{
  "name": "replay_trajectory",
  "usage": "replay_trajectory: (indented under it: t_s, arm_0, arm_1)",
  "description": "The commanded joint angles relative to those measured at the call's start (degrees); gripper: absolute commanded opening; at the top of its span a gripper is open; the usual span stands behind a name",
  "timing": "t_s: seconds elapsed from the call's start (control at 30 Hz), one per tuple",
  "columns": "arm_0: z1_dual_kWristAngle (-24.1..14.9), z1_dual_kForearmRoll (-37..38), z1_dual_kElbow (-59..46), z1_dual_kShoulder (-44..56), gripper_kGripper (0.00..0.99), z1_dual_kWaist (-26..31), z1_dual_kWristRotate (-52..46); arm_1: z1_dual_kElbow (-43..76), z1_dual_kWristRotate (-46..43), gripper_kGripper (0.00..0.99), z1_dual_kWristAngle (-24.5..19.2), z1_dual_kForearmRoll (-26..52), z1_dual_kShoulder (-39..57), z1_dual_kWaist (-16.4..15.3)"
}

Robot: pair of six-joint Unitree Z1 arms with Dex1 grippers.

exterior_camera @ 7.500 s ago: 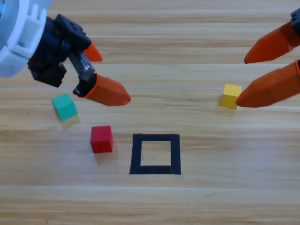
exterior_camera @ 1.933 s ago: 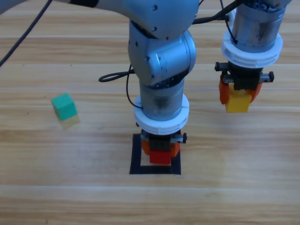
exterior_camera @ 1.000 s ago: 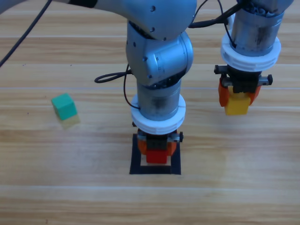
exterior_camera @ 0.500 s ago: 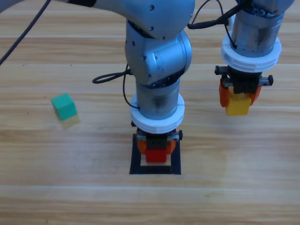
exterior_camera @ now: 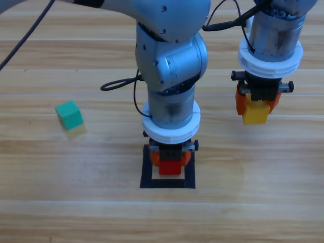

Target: Stack the blocks in the rectangular block: red at the bottom, yellow in the middle, green on top

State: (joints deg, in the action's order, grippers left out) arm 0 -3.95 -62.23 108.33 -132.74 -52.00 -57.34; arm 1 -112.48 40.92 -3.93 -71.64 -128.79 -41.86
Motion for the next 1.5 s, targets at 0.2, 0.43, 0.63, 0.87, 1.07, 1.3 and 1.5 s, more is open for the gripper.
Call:
replay_trajectory:
  t_s: [0.2,0.43,0.63,0.87,1.07,1.3,1.5]
  arm_0:
    - [-0.09,0.97,-1.37,-3.67,0.041,0.94,-0.84]
    - [-0.09,1.15,-1.45,-4.02,0.041,0.94,-0.76]
    - [-0.18,1.24,-1.54,-4.19,0.041,0.94,-0.67]
    - [-0.35,1.33,-0.66,-3.67,0.91,0.76,-0.93]
    - [-0.53,1.06,-1.28,-2.08,0.99,0.76,-0.93]
    - [-0.62,0.97,-1.8,-0.41,0.99,0.76,-1.02]
    - [-1.41,-4.39,4.44,2.14,0.99,0.67,-0.32]
  arm_1:
    - [1.74,0.04,0.0,-1.17,1.15,-0.32,-1.21]
    - [1.74,0.13,0.0,-1.17,1.15,-0.23,-1.21]
    - [1.74,0.13,0.0,-1.17,1.15,-0.23,-1.21]
    - [1.65,0.13,0.0,-1.17,1.15,-0.23,-1.21]
    - [1.74,0.13,0.0,-1.17,1.24,-0.23,-1.21]
    - [1.91,0.39,0.0,-1.17,1.33,0.82,-1.21]
    - [2.35,0.48,0.0,-1.78,1.68,1.44,-1.21]
